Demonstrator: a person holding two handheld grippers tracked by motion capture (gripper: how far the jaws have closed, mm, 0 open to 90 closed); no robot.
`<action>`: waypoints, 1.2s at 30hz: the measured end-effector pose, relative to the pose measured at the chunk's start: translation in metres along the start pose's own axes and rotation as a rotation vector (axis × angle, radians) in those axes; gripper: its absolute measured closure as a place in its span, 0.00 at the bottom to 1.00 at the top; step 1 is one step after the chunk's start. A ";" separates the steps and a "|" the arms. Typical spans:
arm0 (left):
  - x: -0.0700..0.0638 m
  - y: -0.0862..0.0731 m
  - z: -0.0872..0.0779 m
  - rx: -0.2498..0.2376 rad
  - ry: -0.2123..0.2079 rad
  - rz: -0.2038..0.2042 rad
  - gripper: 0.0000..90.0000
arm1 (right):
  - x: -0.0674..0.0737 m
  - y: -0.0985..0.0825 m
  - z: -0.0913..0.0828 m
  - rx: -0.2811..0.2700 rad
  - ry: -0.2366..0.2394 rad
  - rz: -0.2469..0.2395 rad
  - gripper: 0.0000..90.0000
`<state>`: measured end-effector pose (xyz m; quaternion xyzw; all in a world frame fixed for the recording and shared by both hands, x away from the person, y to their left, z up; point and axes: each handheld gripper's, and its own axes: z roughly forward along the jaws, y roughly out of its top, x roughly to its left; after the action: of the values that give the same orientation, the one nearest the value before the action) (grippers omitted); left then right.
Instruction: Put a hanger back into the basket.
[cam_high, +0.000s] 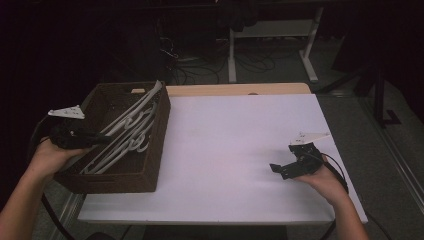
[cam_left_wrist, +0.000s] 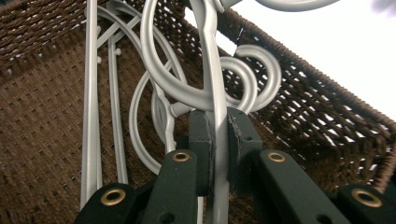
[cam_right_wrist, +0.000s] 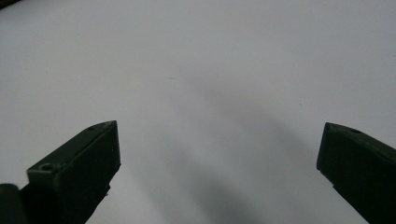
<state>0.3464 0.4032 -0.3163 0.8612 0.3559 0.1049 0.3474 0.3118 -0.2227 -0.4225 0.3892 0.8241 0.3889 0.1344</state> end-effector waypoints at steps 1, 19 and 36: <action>0.000 0.000 0.001 0.006 0.002 -0.006 0.91 | 0.000 0.000 0.000 0.000 0.000 0.000 0.00; 0.010 -0.014 0.032 0.070 0.045 -0.100 0.68 | -0.001 0.000 -0.001 0.000 0.000 -0.001 0.00; -0.030 0.011 0.019 -0.197 -0.065 -0.063 0.27 | 0.007 0.012 -0.014 -0.059 0.047 -0.005 0.00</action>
<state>0.3388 0.3670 -0.3204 0.8141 0.3593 0.1007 0.4450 0.3063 -0.2206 -0.4041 0.3739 0.8161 0.4219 0.1274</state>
